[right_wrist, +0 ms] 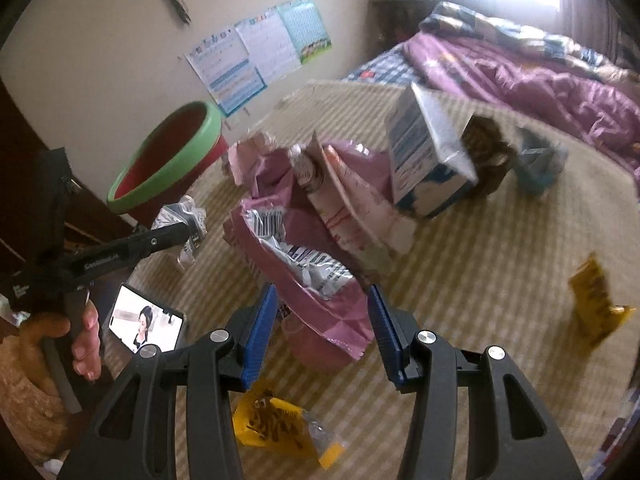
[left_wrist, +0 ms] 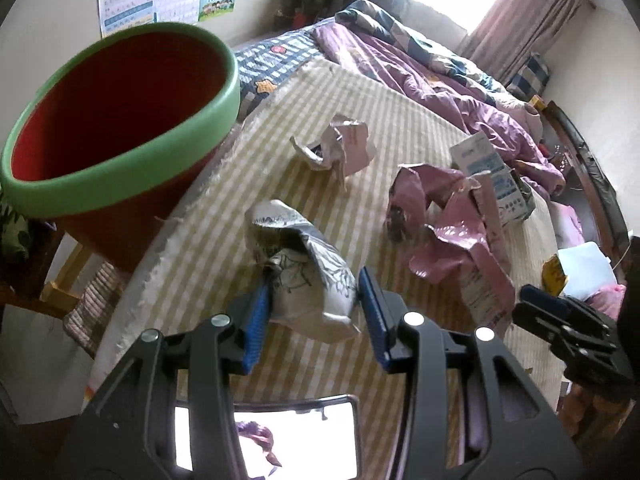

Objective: Collect trash
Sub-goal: 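Grasp crumpled silver-white paper with the left tool while the right tool grasps the pink bag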

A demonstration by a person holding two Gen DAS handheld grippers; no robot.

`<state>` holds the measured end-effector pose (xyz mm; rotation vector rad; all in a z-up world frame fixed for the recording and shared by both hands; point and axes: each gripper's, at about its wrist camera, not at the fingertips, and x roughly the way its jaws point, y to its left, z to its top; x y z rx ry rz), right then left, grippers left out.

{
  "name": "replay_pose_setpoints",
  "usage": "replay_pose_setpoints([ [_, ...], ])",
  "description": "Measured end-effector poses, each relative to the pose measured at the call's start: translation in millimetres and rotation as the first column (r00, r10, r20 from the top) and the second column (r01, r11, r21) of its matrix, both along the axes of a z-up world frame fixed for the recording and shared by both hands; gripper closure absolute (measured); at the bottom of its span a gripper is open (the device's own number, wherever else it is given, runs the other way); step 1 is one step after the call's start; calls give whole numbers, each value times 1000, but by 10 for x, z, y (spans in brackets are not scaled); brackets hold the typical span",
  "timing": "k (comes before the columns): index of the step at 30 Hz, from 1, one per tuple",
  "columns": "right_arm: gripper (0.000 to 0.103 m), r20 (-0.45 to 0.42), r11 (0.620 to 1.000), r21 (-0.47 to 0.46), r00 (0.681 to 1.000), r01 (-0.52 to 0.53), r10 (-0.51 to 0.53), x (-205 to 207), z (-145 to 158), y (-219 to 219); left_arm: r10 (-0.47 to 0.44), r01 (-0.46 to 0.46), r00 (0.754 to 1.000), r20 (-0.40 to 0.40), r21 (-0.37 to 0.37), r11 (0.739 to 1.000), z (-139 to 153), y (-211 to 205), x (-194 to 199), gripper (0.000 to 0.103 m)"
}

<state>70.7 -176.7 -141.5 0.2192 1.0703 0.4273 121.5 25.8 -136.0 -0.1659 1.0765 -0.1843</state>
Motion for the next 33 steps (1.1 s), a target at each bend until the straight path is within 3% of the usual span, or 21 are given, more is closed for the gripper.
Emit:
replay_pose_setpoints([
  [4,56,-22,999,32,1000,14,-14,26,-58,-22,6,-6,1000,-4,7,1000,-21,19,-13,62],
  [7,70,-25,999,47,1000,3,-1,-6,-36,-8,11,-11,1000,-4,3,1000,-30,46,-33,62],
  [9,70,-25,999,52,1000,3,-1,-28,-19,0,15,-15,1000,-5,1,1000,-27,55,-34,61],
  [14,65,9,998,69,1000,5,-6,-82,71,8,30,-30,1000,4,-6,1000,2,103,-46,53],
  [16,59,16,997,81,1000,13,-14,-79,84,-15,39,-39,999,5,-10,999,6,132,-47,51],
  [23,58,-29,994,101,998,51,-48,4,-26,-66,47,-47,999,1,-21,999,-17,182,-52,49],
  [33,57,-25,997,69,1000,16,-14,26,2,122,-1,0,999,-45,-9,1000,-136,98,-68,49],
])
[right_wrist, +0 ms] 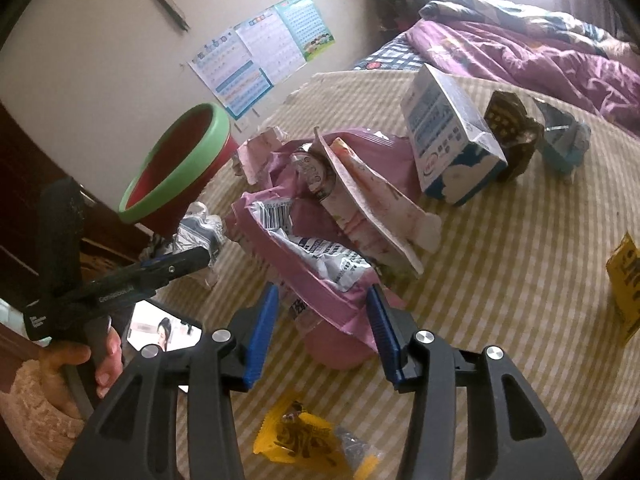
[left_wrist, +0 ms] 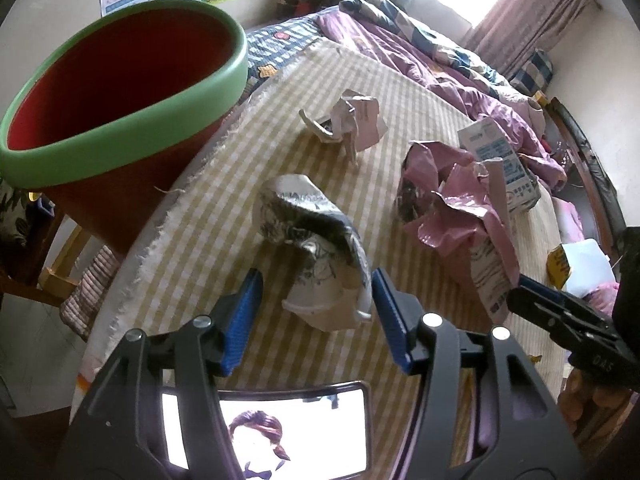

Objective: Collect trash
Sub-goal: 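Grasp crumpled silver-white paper with the left tool while the right tool grasps the pink bag, then lift the paper with the left tool while the right tool lifts the pink bag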

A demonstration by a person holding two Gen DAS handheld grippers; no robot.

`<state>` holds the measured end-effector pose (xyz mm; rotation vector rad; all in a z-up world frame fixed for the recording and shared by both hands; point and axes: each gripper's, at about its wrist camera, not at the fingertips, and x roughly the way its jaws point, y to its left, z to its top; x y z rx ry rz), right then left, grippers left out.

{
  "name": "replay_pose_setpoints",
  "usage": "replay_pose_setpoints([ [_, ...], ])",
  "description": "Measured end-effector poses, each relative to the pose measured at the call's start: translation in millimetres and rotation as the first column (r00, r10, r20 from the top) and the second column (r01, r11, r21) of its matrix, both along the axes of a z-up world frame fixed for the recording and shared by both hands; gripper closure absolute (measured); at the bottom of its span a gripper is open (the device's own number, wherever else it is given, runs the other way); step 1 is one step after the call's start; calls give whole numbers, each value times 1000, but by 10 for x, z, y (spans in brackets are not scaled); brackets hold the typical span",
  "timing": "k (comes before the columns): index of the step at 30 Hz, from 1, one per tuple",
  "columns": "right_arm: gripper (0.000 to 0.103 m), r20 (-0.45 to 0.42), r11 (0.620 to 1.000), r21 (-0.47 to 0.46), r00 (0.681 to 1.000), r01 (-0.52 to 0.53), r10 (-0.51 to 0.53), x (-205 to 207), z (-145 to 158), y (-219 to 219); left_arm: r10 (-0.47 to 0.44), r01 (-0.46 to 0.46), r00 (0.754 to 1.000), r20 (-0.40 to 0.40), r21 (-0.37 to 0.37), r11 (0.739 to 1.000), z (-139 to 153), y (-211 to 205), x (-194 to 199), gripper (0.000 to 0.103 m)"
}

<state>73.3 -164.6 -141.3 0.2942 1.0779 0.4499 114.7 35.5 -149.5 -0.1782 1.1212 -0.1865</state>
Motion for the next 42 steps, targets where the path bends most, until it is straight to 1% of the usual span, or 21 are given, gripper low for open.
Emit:
replay_pose_setpoints([
  [2,56,9,1000,-8,1000,4,-4,-6,5,33,-5,5,1000,1,-1,1000,4,1,-7,50],
  [3,52,21,1000,-18,1000,4,-3,-8,25,51,-9,9,1000,3,-3,1000,11,5,-13,54],
  [5,51,46,999,-42,999,4,-2,-12,63,98,-22,22,1000,5,-12,1000,31,-16,-17,60],
  [7,51,77,998,-67,997,5,0,-14,110,150,-22,21,1000,21,3,1000,69,-34,-48,60],
  [10,51,111,994,-113,993,-15,27,7,155,252,-12,12,998,56,-2,1000,173,-12,-89,60],
  [14,48,94,985,-166,994,-43,59,75,86,358,10,-9,994,104,-13,1000,347,85,-116,61],
  [15,44,86,983,-176,994,-46,62,89,58,374,17,-15,993,114,-15,1000,383,111,-115,62],
  [16,43,79,982,-184,995,-50,66,95,31,385,24,-22,992,124,-16,1000,419,141,-114,64],
  [19,43,68,974,-220,995,-58,75,108,-44,425,46,-44,988,147,-15,999,498,240,-115,64],
  [21,46,71,974,-219,995,-52,69,107,-54,424,62,-60,986,155,-17,998,522,302,-121,64],
  [22,59,72,975,-217,995,-51,68,106,-47,427,67,-65,985,156,-19,998,525,329,-119,64],
  [25,65,73,978,-203,995,-53,69,80,-19,425,70,-68,985,159,-23,997,524,377,-113,66],
  [31,70,108,986,-167,993,-18,36,-10,144,388,58,-53,986,159,-38,998,521,419,-100,68],
  [37,70,170,992,-112,985,53,-33,-111,404,361,40,-31,986,161,-58,998,532,472,-94,72],
  [42,70,195,992,-75,977,102,-85,-150,553,388,17,-5,987,162,-75,997,555,555,-71,76],
])
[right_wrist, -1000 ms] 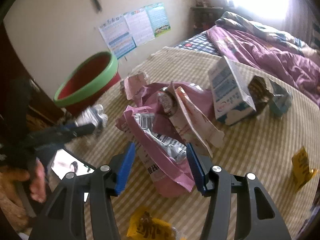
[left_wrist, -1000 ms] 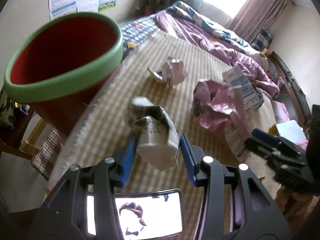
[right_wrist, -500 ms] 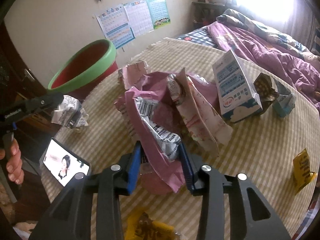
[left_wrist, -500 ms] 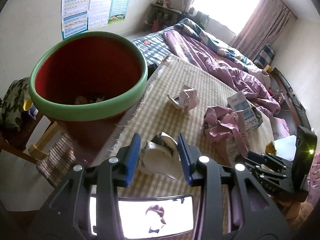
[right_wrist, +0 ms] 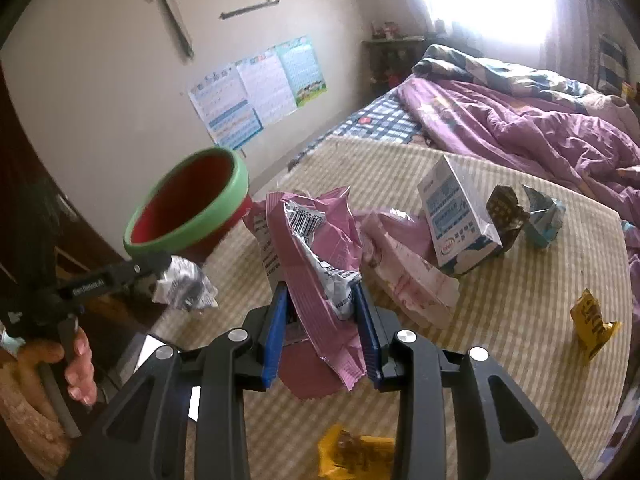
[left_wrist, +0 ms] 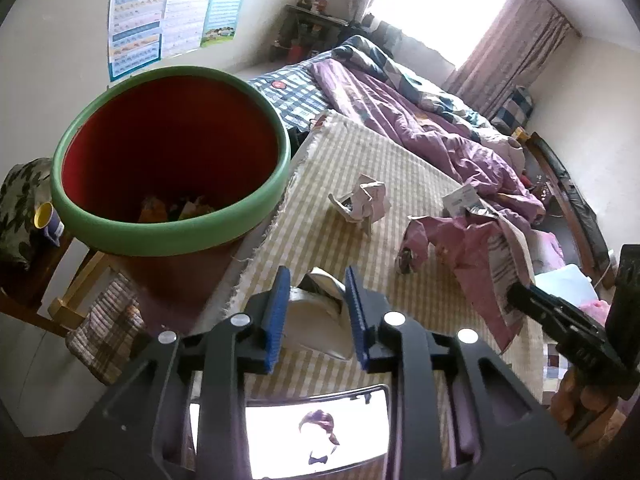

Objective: Collect trash
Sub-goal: 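Lift the paper with the left tool while the right tool lifts the pink bag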

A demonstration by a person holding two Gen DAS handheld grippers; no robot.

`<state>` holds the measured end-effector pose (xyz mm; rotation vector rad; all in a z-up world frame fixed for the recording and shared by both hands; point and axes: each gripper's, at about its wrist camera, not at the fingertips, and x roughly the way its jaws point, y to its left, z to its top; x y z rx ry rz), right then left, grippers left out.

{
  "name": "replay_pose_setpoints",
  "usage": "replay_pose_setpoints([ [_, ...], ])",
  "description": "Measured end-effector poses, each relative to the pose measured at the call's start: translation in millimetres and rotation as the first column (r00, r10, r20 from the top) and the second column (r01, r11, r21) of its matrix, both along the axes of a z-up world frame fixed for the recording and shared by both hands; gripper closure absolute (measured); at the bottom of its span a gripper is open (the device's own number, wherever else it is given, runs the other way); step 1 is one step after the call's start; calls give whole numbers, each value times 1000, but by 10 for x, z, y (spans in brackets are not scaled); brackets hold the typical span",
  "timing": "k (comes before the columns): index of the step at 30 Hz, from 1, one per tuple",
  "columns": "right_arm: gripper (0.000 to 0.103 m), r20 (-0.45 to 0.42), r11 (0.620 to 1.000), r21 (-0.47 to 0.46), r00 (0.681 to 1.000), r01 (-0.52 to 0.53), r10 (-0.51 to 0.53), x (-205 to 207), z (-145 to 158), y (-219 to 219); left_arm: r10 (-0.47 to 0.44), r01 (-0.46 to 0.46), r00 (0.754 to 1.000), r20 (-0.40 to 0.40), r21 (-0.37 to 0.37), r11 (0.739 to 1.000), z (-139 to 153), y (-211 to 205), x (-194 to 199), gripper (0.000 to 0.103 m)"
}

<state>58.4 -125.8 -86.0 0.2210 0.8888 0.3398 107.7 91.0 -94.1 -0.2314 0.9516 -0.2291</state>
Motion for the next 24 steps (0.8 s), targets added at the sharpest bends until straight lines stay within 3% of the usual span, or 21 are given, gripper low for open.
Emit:
replay_pose_setpoints([
  [7,70,17,999,22,999,42,-43,6,117,122,-36,36,999,-12,-12,999,-2,145,56,77],
  [10,70,3,997,40,998,65,-65,29,104,156,-72,72,997,-40,-11,997,-70,139,89,68],
  [11,70,-3,996,49,997,72,-72,27,95,159,-85,85,995,-50,-5,996,-99,129,95,56],
  [12,70,-9,995,57,997,79,-79,29,86,160,-107,108,992,-69,6,994,-155,99,104,53],
  [19,70,-32,988,77,991,133,-131,9,68,180,-196,209,966,-167,60,976,-467,-21,134,45],
  [24,70,-43,982,86,985,170,-166,-32,31,181,-257,269,949,-181,46,962,-414,50,89,39],
])
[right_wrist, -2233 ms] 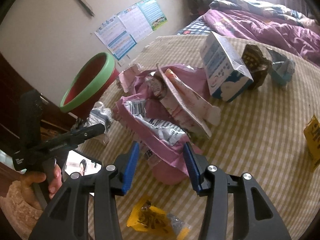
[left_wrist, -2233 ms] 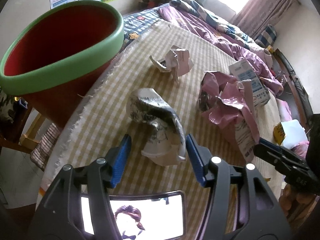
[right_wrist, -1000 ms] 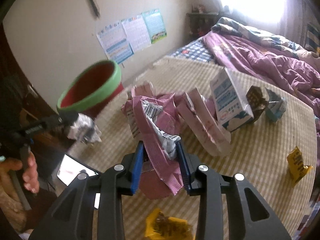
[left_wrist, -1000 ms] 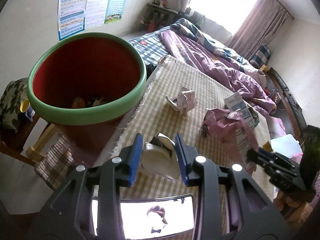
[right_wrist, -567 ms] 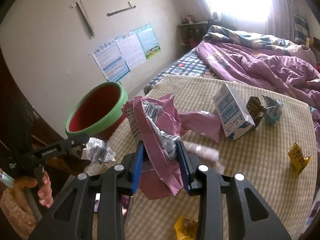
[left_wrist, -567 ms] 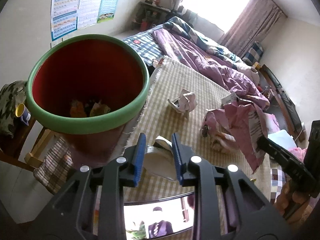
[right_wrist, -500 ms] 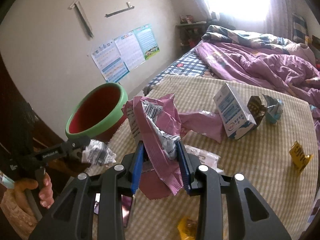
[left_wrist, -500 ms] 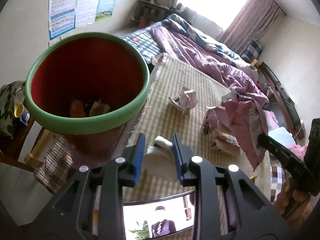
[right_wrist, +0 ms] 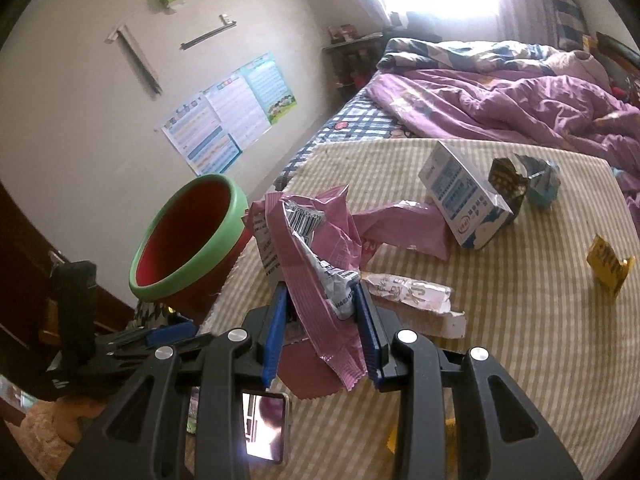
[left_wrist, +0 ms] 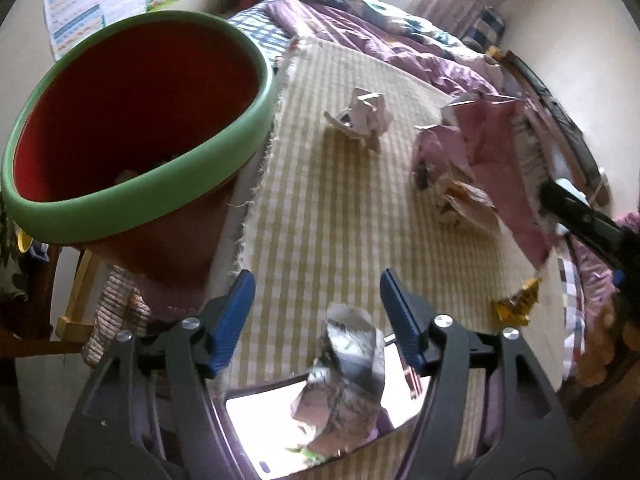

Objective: Collect trash
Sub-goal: 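Lift the paper with the left tool while the right tool lifts the pink bag, then carry both items over the green bucket and open both tools to drop them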

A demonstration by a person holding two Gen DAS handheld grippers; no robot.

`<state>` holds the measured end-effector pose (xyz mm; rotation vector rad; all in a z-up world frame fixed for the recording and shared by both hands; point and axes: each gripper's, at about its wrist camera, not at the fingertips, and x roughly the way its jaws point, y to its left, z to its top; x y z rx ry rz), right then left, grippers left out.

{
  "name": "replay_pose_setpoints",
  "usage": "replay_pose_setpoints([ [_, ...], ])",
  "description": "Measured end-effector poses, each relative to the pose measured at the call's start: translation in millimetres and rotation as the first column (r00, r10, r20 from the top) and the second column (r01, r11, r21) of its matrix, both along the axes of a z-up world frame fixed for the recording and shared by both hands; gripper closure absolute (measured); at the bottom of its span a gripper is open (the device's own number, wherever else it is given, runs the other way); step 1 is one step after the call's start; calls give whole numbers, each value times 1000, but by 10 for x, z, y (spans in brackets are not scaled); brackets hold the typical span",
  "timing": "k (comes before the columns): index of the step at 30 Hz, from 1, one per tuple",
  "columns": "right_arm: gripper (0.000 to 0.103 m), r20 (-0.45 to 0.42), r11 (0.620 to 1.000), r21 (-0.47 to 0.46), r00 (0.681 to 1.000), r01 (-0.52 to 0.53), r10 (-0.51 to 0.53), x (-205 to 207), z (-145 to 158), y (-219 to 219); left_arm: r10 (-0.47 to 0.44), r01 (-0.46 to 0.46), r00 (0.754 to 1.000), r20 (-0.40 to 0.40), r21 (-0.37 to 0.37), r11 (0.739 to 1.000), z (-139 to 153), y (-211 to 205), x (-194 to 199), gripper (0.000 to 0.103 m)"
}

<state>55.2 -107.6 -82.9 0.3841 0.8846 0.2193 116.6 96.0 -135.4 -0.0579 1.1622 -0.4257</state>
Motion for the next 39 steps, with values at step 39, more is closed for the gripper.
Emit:
replay_pose_setpoints([
  [39,70,79,985,12,982,-170,169,680,319,1349,285,-264,920,269,-110,958,753,1155,619,66],
])
